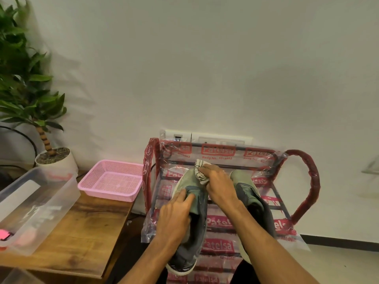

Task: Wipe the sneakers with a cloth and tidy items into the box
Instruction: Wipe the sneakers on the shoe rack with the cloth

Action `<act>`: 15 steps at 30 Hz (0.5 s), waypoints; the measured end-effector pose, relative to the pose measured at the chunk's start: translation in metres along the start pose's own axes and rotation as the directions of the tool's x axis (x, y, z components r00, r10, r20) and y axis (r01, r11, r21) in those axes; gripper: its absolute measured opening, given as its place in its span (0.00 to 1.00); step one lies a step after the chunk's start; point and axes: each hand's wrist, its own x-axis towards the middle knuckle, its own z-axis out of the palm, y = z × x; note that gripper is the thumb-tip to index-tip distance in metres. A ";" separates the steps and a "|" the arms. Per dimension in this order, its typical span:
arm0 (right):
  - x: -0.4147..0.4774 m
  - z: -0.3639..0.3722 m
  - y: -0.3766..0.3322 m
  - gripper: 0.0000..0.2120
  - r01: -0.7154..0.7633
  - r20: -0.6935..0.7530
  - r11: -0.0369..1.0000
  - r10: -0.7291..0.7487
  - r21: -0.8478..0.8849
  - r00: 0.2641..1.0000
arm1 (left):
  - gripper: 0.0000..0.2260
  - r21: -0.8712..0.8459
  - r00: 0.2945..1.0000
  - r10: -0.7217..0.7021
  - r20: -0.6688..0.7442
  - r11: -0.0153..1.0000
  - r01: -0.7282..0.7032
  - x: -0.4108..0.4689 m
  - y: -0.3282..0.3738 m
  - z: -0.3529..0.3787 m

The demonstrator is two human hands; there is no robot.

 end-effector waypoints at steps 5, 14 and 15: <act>-0.002 0.010 0.004 0.28 0.309 0.255 0.939 -0.265 -0.148 0.930 | 0.21 0.021 1.000 -0.001 0.012 1.000 0.001 -0.002 -0.002 0.004; 0.014 0.015 -0.005 0.28 0.364 0.322 0.924 -0.311 -0.118 0.894 | 0.19 0.024 0.999 0.015 0.039 1.000 -0.016 0.006 -0.004 0.007; 0.015 0.014 -0.002 0.29 0.383 0.340 0.917 -0.326 -0.115 0.882 | 0.19 0.028 0.999 0.012 0.040 1.000 -0.013 0.006 -0.003 0.007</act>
